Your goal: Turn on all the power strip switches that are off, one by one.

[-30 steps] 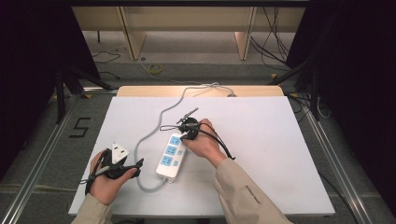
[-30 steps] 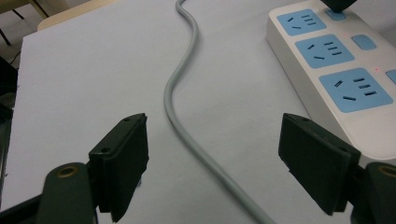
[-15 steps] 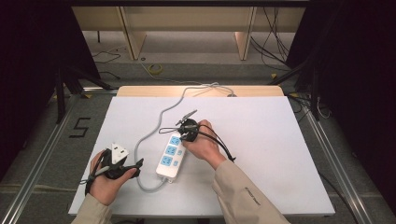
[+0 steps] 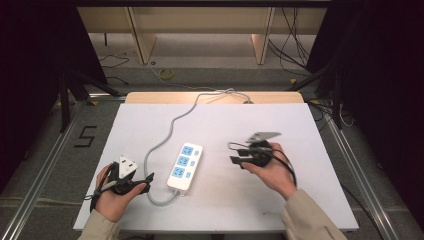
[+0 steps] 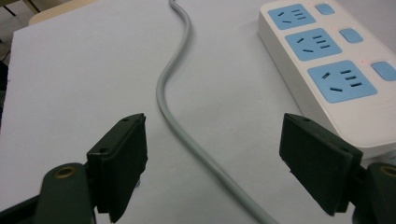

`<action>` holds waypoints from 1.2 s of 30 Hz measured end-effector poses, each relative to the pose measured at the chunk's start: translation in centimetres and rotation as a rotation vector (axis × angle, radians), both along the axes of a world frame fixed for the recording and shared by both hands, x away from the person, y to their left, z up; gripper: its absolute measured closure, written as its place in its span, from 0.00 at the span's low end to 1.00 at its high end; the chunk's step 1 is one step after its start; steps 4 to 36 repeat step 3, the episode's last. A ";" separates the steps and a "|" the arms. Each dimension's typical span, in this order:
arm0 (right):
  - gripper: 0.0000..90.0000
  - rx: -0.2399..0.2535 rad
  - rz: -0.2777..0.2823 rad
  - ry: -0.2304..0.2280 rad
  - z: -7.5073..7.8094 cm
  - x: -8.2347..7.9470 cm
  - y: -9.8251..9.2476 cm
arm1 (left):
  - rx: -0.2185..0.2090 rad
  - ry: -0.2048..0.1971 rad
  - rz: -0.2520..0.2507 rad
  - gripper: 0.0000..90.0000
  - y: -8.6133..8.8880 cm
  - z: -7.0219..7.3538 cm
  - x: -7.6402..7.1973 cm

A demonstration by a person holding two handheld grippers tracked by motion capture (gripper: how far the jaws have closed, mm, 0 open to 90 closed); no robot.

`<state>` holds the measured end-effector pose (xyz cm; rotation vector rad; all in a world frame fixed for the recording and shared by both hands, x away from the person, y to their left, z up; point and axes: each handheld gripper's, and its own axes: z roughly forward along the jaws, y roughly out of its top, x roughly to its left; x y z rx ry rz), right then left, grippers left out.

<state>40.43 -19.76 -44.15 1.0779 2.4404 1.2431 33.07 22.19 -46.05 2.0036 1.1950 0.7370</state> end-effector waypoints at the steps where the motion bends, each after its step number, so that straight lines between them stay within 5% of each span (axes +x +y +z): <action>1: 0.55 0.026 -0.015 -0.017 -0.2 -1.0 -1.5 | -0.008 -0.004 -0.002 0.25 0.0 0.0 -0.1; 3: 0.53 0.060 -0.038 -0.058 -0.5 -2.9 -4.0 | -0.015 -0.002 -0.003 0.25 -0.1 -0.1 -0.1; 36: 0.53 0.060 -0.038 -0.058 -0.5 -2.9 -4.0 | -0.015 -0.002 -0.003 0.25 -0.1 -0.1 -0.1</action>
